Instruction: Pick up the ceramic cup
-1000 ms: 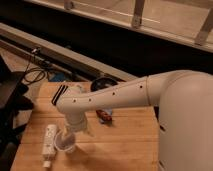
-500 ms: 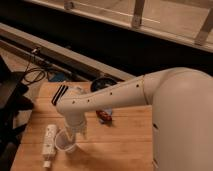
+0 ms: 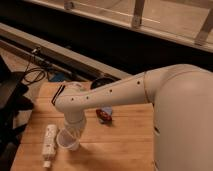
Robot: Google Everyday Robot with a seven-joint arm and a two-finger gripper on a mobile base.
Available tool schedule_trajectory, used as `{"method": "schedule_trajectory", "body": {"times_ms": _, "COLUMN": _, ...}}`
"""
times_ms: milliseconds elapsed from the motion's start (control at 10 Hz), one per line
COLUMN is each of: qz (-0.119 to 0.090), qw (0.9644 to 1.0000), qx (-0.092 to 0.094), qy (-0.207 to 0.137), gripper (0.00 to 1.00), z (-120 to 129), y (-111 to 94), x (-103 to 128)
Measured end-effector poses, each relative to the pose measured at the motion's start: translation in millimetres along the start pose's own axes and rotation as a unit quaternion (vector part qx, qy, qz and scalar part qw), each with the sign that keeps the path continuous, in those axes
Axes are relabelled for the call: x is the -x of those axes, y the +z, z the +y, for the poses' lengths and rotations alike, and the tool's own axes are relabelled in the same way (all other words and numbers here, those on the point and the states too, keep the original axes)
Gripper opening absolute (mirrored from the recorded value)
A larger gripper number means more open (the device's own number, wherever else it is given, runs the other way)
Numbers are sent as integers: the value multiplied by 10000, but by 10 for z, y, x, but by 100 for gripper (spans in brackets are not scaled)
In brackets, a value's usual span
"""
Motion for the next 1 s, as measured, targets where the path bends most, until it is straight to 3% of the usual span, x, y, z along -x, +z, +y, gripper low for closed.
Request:
{"method": "schedule_trajectory", "body": {"times_ms": 300, "qz": -97, "qw": 9999, "qx": -6, "qy": -82, "gripper": 22, "z": 18, "y": -224, "x": 30}}
{"method": "schedule_trajectory", "body": {"times_ms": 600, "qz": -231, "qw": 9996, "qx": -5, "qy": -181, "gripper": 22, "z": 56, "y": -636, "x": 73}}
{"method": "schedule_trajectory", "body": {"times_ms": 800, "qz": -269, "qw": 9994, "qx": -18, "qy": -232, "gripper": 21, "z": 71, "y": -745, "x": 84}}
{"method": "schedule_trajectory", "body": {"times_ms": 1000, "qz": -243, "qw": 9994, "qx": -28, "qy": -245, "gripper": 5, "z": 35, "y": -795, "x": 72}}
